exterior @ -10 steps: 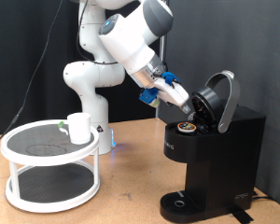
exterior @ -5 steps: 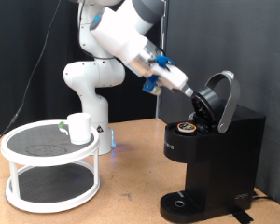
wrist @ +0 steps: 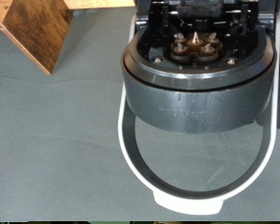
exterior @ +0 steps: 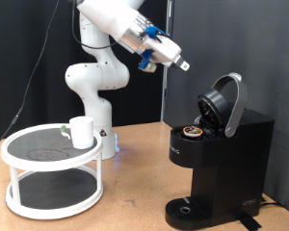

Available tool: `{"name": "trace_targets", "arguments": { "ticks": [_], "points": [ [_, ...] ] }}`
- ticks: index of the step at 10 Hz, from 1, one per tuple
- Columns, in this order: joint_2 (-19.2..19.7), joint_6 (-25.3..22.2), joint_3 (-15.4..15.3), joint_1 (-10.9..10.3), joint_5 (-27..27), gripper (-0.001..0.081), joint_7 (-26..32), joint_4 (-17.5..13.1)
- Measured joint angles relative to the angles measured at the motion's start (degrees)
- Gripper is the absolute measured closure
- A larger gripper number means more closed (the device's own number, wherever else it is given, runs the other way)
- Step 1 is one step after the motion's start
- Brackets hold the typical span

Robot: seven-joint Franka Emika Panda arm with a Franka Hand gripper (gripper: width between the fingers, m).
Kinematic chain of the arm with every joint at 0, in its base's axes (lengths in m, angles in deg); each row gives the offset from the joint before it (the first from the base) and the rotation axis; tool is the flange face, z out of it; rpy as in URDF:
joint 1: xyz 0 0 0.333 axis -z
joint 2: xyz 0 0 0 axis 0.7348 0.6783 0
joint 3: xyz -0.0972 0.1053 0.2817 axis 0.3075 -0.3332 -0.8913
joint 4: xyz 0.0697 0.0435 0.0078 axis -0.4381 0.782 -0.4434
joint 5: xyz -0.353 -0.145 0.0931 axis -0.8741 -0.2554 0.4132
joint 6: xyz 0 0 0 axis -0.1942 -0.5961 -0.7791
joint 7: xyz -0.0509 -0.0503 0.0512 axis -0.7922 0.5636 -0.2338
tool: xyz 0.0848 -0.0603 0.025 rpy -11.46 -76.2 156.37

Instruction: Make a cup of coffee with the keurig machine

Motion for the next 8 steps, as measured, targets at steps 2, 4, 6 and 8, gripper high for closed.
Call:
{"name": "trace_targets", "arguments": {
  "ticks": [2, 4, 6, 8],
  "points": [
    [0.2, 0.2, 0.0, -0.2, 1.9, 0.0071, 0.8, 0.1],
    [0.4, 0.1, -0.7, -1.4, 7.1, 0.0071, 2.3, -0.7],
    [1.3, -0.2, -2.5, -2.7, 7.7, 0.0071, 0.8, -2.9],
    [2.6, 1.3, -5.7, -3.1, 5.3, 0.0071, -3.8, -5.4]
  ]
}}
